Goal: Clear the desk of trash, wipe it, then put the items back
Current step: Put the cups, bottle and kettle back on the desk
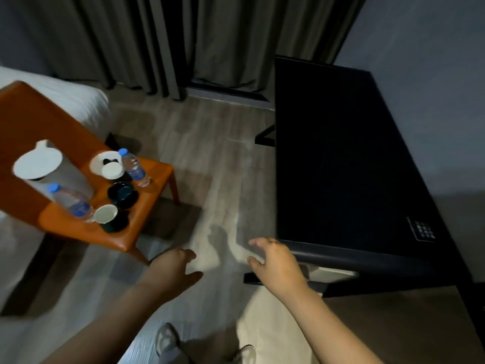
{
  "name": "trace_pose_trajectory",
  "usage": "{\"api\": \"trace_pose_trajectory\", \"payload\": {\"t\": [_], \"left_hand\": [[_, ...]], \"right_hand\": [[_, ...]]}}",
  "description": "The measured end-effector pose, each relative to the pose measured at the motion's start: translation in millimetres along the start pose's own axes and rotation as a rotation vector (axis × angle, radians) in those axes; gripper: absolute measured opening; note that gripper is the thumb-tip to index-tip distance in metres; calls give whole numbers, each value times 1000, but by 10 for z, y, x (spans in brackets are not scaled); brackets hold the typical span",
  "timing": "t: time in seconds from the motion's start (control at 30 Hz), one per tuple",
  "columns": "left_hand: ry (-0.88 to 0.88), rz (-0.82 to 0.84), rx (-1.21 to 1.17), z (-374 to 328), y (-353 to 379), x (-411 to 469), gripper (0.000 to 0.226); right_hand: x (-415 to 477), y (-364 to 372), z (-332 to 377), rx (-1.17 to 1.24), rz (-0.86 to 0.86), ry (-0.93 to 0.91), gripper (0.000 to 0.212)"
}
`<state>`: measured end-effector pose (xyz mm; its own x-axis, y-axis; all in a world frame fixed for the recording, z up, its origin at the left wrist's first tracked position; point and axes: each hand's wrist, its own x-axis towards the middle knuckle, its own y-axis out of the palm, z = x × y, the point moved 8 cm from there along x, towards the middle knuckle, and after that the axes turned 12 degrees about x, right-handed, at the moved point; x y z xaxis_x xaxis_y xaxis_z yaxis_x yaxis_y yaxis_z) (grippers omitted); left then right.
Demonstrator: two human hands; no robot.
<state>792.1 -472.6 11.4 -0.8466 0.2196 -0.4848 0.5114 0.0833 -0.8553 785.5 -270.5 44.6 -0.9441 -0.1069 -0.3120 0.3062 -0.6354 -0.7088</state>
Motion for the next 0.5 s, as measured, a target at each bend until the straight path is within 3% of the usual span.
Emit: {"api": "trace_pose_trajectory", "payload": {"t": [0.5], "left_hand": [[-230, 18, -115, 2294, 111, -262, 53]], "right_hand": [[719, 1481, 1390, -29, 173, -41, 42]]}}
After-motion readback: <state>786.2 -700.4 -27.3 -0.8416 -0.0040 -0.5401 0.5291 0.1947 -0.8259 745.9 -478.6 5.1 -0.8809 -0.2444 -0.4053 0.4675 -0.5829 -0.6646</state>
